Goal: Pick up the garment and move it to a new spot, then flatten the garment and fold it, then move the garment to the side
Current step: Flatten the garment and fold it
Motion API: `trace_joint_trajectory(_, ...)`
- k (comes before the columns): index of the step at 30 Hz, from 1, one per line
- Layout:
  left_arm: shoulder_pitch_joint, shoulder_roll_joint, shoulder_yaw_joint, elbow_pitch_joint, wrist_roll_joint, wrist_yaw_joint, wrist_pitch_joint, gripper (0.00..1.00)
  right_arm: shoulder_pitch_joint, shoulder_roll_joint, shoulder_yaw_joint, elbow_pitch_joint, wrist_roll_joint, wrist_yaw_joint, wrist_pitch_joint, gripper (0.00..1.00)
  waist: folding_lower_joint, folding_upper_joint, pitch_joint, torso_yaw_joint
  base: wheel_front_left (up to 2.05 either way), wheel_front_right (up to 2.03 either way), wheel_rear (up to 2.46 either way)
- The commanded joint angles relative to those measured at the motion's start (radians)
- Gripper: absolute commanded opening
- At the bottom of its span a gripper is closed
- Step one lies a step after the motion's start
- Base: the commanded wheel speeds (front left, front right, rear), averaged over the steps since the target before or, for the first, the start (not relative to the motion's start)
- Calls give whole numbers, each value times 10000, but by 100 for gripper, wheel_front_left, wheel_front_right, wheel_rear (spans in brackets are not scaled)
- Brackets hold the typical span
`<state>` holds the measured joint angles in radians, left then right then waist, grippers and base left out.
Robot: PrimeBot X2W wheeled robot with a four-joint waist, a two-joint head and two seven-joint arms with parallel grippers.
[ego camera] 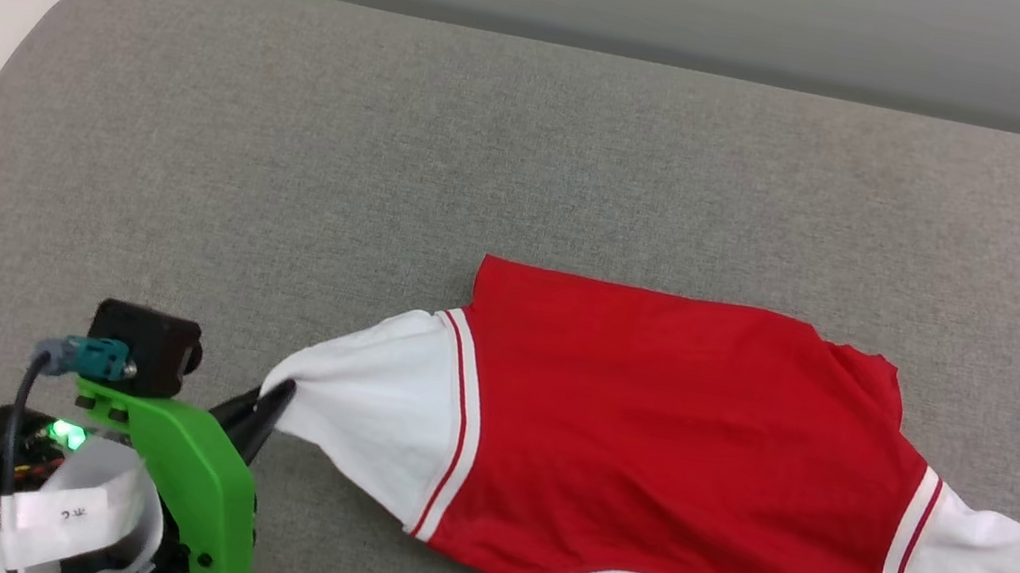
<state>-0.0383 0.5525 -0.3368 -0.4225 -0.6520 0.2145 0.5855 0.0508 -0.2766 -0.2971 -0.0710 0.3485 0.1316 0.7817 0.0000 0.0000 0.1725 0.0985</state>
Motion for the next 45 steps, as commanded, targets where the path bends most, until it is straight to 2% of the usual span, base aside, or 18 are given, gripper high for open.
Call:
trace_joint_trajectory(1, -239, 222, 164, -116, 115, 50, -40, 0, -311, -198, -94, -258, 209, -9, 74, 0, 0, 0, -423, -119, 0, 0, 0)
trace_joint_trajectory(6, -861, 746, 597, -616, 34, -173, 224, 0, -1236, -388, -493, -1267, 1487, -9, 405, 0, 0, 0, -936, -251, 0, 0, 0)
trace_joint_trajectory(12, -1954, 1335, 1374, -1092, -227, -382, 545, 0, -2693, -907, -770, -1972, 2017, -9, 878, 0, 0, 0, -1327, -429, 0, 0, 0)
trace_joint_trajectory(15, -2546, 1473, 1613, -1151, -498, -572, 672, 0, -3559, -1063, -785, -1958, 2137, -9, 998, 0, 0, 0, -1441, -496, 0, 0, 0)
trace_joint_trajectory(18, -3215, 1897, 1858, -993, -273, -806, 690, 0, -4462, -1317, -656, -1776, 2030, -9, 998, 0, 0, 0, -1539, -595, 0, 0, 0)
trace_joint_trajectory(26, -4865, 2078, 2001, -228, -399, -1402, 533, 0, -6277, -1815, 27, -1001, 1872, -9, 947, 0, 0, 0, -1451, -741, 0, 0, 0)
trace_joint_trajectory(34, -6615, 2091, 1944, 816, -341, -1908, 307, 0, -7903, -2155, 788, -126, 1620, -9, 455, 0, 0, 0, -580, -910, 0, 0, 0)
trace_joint_trajectory(37, -7464, 2079, 1948, 1369, -343, -2129, 203, 0, -8821, -2263, 1048, 316, 1427, -9, 109, 0, 0, 0, 134, -1027, 0, 0, 0)
trace_joint_trajectory(45, -10265, 2032, 1651, 3642, 182, -2891, -519, 0, -11815, -1981, 1668, 2310, 555, -9, -1024, 0, 0, 0, 2138, -1175, 0, 0, 0)
